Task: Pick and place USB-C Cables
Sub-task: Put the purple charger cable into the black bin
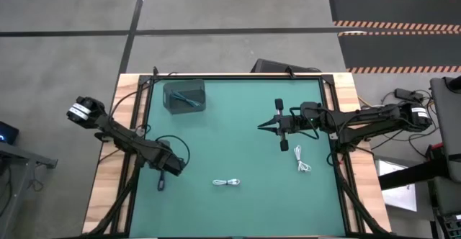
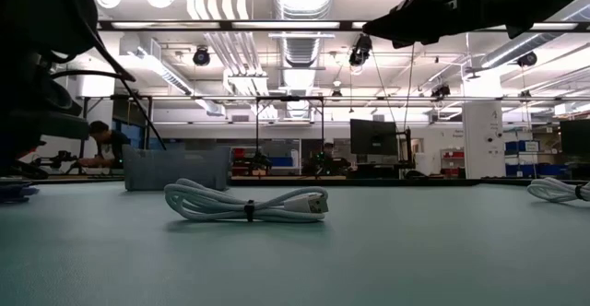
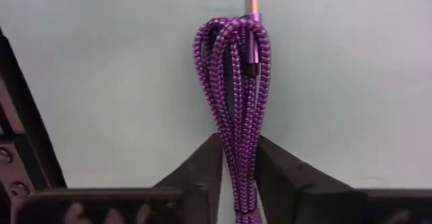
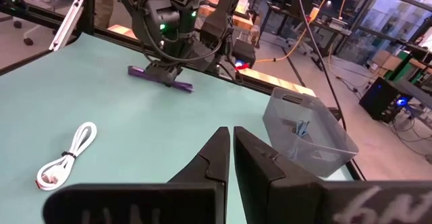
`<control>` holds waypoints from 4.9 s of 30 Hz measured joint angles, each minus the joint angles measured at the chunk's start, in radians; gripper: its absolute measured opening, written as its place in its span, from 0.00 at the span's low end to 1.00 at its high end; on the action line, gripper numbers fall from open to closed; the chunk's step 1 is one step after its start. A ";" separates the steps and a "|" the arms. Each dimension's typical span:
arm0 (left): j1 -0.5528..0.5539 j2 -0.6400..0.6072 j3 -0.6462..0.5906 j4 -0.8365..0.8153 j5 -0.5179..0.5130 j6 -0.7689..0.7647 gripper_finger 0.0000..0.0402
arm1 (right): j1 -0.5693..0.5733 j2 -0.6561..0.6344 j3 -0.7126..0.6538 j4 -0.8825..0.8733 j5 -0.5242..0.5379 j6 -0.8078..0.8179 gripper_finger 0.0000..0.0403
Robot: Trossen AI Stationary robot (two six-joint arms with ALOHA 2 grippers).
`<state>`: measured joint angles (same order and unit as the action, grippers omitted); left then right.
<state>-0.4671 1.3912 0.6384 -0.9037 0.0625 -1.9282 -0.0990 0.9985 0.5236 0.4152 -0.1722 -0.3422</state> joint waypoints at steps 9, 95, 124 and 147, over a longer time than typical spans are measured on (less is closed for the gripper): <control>0.000 0.001 0.001 -0.012 0.001 0.000 0.02 | 0.000 0.000 0.000 0.000 0.000 0.001 0.03; 1.073 0.177 0.759 -0.228 -0.281 2.447 0.02 | 0.003 -0.003 -0.016 -0.089 -0.045 0.136 0.03; 1.129 0.178 0.548 0.045 -0.277 2.564 0.02 | 0.002 -0.003 -0.016 -0.088 -0.037 0.132 0.03; 1.175 0.183 0.513 0.116 -0.276 2.574 0.02 | 0.002 -0.003 -0.017 -0.089 -0.037 0.133 0.03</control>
<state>0.7078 1.5737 1.1519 -0.7875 -0.2136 0.6460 -0.0967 0.9955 0.5064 0.3264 -0.2092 -0.2096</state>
